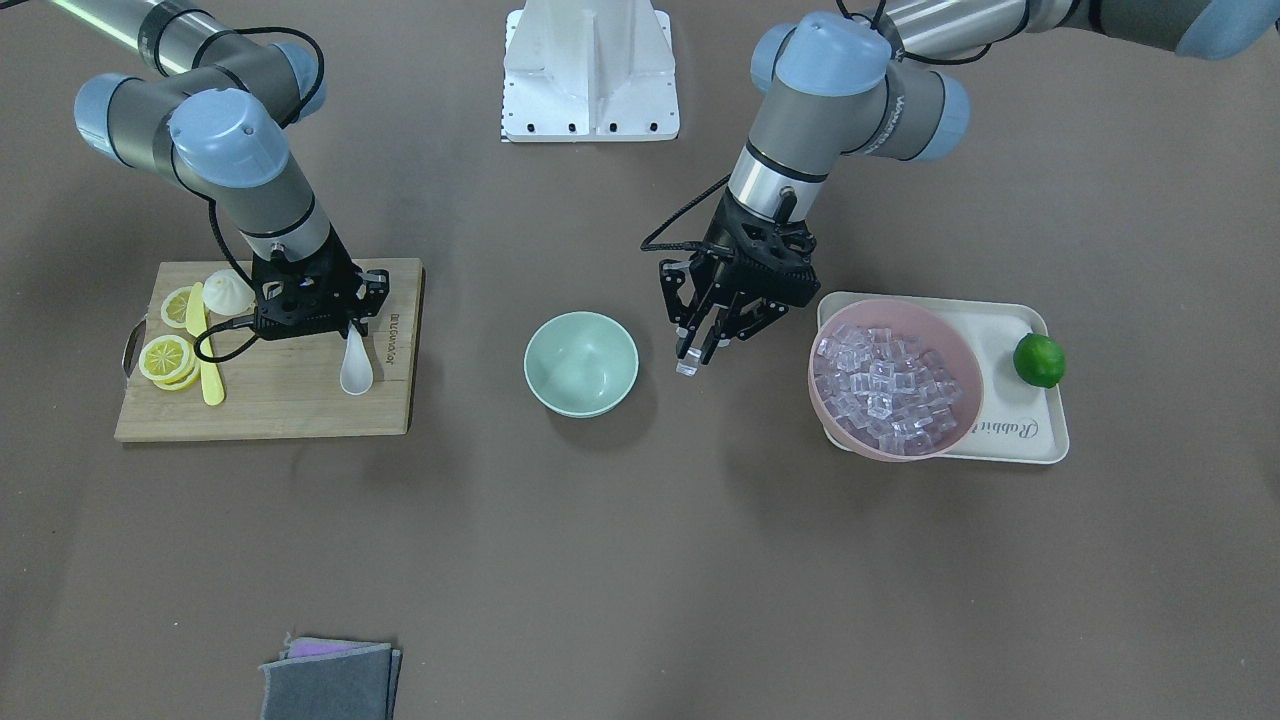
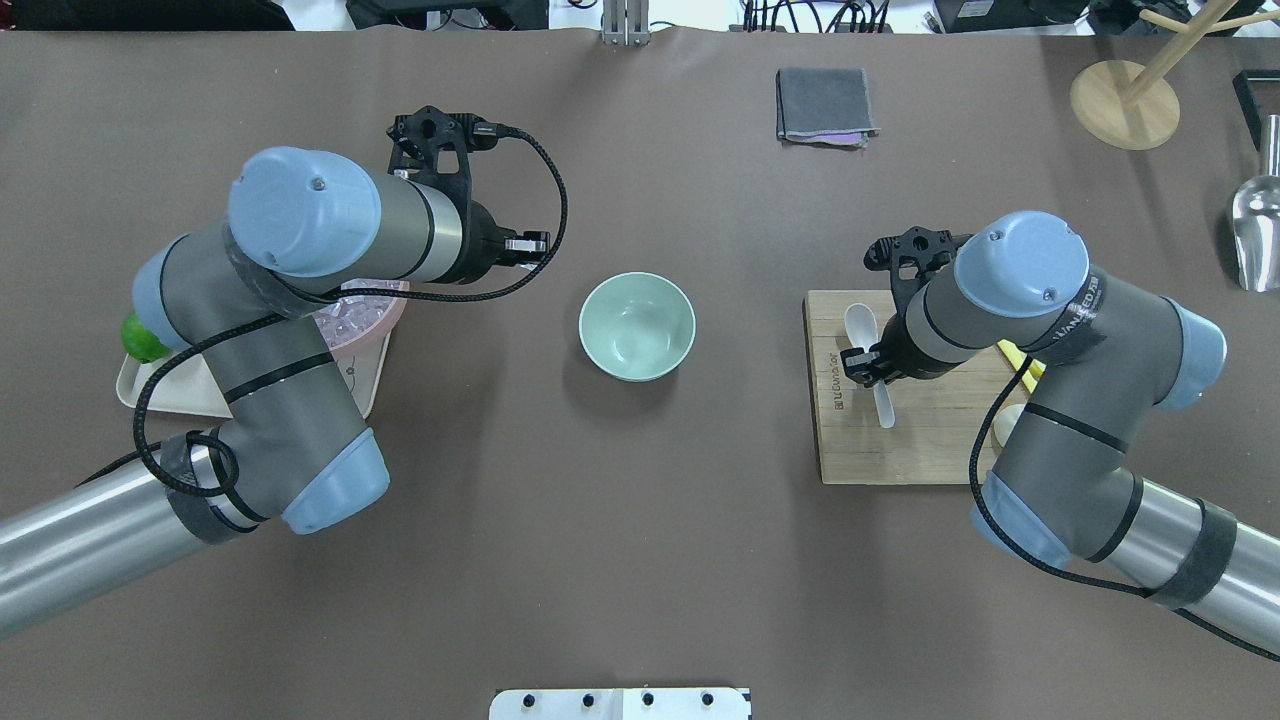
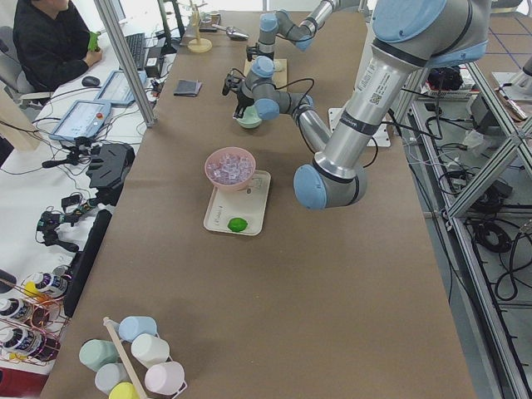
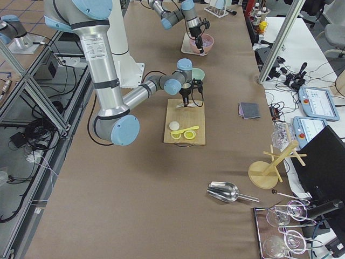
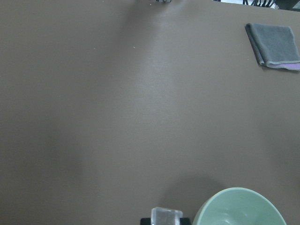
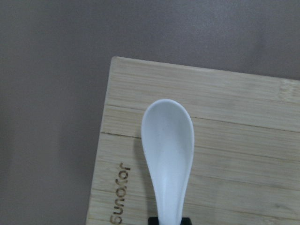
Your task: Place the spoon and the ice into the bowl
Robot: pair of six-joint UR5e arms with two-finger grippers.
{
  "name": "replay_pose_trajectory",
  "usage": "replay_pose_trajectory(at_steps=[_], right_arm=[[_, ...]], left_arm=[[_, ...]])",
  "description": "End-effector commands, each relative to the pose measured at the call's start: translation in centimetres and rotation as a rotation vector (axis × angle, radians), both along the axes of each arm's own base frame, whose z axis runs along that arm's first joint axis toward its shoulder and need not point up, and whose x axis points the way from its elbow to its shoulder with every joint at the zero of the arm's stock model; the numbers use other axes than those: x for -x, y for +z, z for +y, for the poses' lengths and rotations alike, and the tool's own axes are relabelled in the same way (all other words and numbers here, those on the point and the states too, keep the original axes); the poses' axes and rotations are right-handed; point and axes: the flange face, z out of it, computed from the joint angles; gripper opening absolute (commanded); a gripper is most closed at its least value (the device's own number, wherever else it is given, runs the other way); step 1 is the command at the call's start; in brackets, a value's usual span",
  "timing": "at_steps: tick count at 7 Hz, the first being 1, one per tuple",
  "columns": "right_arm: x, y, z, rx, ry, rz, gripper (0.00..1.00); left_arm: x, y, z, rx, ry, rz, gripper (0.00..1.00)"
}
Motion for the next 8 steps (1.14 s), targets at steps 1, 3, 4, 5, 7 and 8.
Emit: replay_pose_trajectory(at_steps=[1, 3, 4, 5, 7, 8], right_arm=[[-3.4, -3.5, -1.4, 0.014, 0.009, -0.087, 0.0], [-4.7, -5.7, -2.5, 0.008, 0.025, -0.128, 0.0], [-4.7, -7.1, -2.9, -0.003, 0.031, -0.145, 0.0], [-4.5, -7.7, -3.0, -0.011, 0.029, -0.154, 0.0], [-3.9, -8.8, -3.5, -0.02, 0.028, -0.162, 0.0], [-3.6, -9.2, -3.5, -0.023, 0.025, -0.165, 0.0]], left_arm=[[-3.6, -2.2, 0.7, 0.032, -0.024, 0.029, 0.0], [-7.6, -2.2, 3.0, 0.007, -0.049, 0.009, 0.0], [-9.6, -2.1, 3.3, 0.029, -0.041, 0.004, 0.0], [-11.9, -2.2, 3.1, 0.037, -0.081, 0.016, 0.0], [-12.4, -2.6, 3.2, 0.025, -0.086, 0.016, 0.99], [-11.9, -3.1, 3.2, 0.02, -0.089, 0.027, 0.98]])
